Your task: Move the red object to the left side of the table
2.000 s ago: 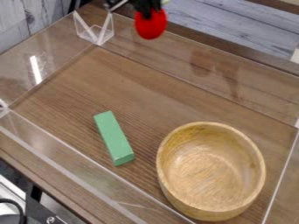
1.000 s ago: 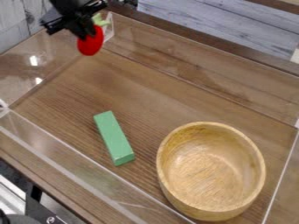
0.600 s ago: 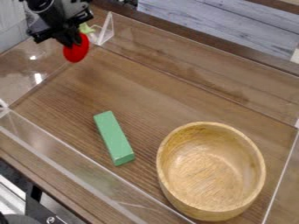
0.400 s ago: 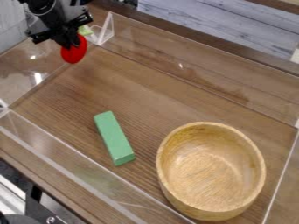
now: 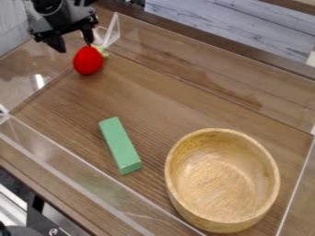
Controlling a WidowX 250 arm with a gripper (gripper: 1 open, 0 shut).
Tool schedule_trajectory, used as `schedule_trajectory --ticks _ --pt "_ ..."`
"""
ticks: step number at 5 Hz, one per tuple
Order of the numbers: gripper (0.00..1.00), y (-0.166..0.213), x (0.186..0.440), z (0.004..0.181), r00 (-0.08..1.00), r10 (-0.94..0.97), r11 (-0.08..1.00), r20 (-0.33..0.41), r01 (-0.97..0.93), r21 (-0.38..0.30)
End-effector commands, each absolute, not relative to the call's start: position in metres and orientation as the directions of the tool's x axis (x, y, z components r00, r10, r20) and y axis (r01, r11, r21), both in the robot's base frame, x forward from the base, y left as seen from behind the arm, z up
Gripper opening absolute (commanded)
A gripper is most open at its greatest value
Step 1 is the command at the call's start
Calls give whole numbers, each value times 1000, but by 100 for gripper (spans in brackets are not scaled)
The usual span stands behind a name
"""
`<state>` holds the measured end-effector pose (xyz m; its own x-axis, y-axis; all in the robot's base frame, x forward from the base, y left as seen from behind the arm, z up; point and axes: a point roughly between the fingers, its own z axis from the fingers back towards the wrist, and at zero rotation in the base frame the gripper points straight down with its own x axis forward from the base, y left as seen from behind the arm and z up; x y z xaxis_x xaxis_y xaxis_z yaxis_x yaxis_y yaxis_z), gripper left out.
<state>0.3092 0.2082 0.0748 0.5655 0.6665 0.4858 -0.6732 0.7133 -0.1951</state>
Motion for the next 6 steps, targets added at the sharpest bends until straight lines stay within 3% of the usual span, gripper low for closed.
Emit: schedule_trajectory --ticks 1,2,3,4,6 --pt "0 210 313 81 578 608 754 545 -635 -168" --pt "0 203 311 81 562 603 740 566 -658 -136" --pt "100 207 311 75 561 610 730 560 -673 -120" --pt "100 212 311 70 560 617 718 554 -688 -105" --pt "100 190 310 63 446 731 568 516 -817 -99"
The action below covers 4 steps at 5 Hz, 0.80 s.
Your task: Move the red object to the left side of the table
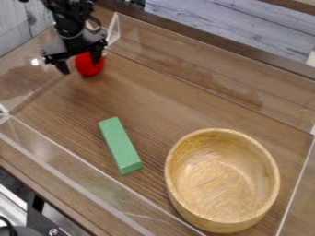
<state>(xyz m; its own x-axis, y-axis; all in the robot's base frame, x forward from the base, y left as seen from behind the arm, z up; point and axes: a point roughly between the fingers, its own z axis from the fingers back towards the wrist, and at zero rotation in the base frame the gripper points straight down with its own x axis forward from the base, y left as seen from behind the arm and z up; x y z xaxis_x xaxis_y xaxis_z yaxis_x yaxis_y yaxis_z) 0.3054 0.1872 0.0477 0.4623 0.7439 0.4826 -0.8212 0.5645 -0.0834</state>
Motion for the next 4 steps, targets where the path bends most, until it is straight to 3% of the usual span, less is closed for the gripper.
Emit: schedule_trajectory --ticks 1,2,4 --pt "100 174 313 63 455 748 562 483 -821 -97" --pt "100 156 318 63 463 767 557 444 -824 -102" --pt "100 160 332 89 472 796 542 378 -834 -102"
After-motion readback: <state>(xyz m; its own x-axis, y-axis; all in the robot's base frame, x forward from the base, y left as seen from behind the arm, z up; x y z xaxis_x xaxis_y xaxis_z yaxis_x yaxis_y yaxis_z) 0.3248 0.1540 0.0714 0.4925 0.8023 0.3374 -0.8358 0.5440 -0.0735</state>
